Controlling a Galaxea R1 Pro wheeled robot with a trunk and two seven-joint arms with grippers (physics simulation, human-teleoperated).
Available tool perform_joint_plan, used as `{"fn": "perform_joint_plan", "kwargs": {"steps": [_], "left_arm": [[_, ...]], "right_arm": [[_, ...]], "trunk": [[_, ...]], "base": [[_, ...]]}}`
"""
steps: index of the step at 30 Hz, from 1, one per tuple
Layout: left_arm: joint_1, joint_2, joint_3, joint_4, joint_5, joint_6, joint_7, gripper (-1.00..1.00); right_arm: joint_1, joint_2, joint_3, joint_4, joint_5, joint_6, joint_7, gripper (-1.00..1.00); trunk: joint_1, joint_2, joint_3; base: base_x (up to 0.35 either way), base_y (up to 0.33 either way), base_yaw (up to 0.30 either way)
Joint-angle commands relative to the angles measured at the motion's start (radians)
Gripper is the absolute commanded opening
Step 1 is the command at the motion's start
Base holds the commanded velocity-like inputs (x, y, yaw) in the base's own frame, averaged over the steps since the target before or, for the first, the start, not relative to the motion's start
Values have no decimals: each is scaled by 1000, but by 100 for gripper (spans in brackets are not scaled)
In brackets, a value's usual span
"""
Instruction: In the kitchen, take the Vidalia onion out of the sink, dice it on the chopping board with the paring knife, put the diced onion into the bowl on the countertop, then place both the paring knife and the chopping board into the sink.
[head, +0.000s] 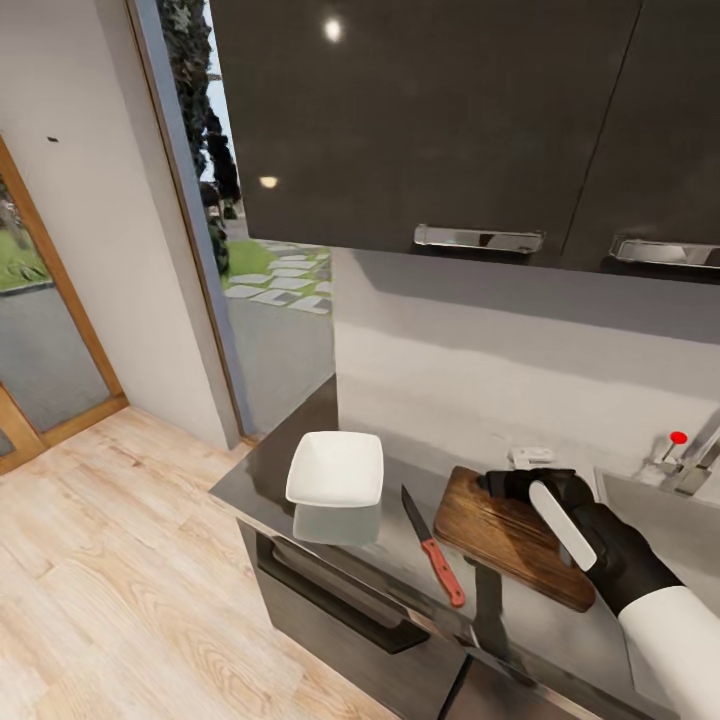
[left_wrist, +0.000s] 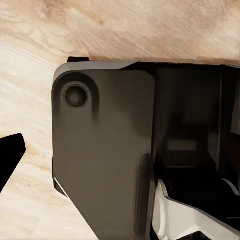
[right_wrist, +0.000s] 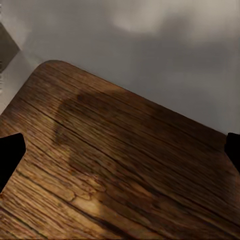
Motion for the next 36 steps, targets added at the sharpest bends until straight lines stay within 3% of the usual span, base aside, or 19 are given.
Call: {"fn": "perform_joint_plan", "kwargs": {"steps": [1, 2, 3, 6, 28, 36], "left_arm": [[0, 0, 3, -1, 1, -1, -1, 100], [0, 0, 3, -1, 1, -1, -1, 100], [0, 0, 3, -1, 1, -1, -1, 100], [0, 0, 3, -1, 1, -1, -1, 100], [0, 0, 3, -1, 1, -1, 0, 100], [0, 0, 3, -1, 1, -1, 1, 100]], "right_arm": [[-1, -1, 3, -15, -11, 36, -6, 100], [-1, -1, 2, -46, -11, 141, 5, 100], [-1, -1, 1, -61, -11, 199, 12, 100], [-1, -1, 2, -79, -11, 281, 20, 100], [-1, -1, 1, -93, -13, 281, 27, 100], [-1, -1, -1, -94, -14, 281, 27, 100]], "trunk": [[1, -2, -2], [1, -2, -2], [1, -2, -2], [1, -2, -2], [1, -2, -2], [1, -2, -2]], "base": [[2, 3, 0], [1, 1, 0], [0, 0, 0], [0, 0, 0], [0, 0, 0], [-106, 162, 0]]}}
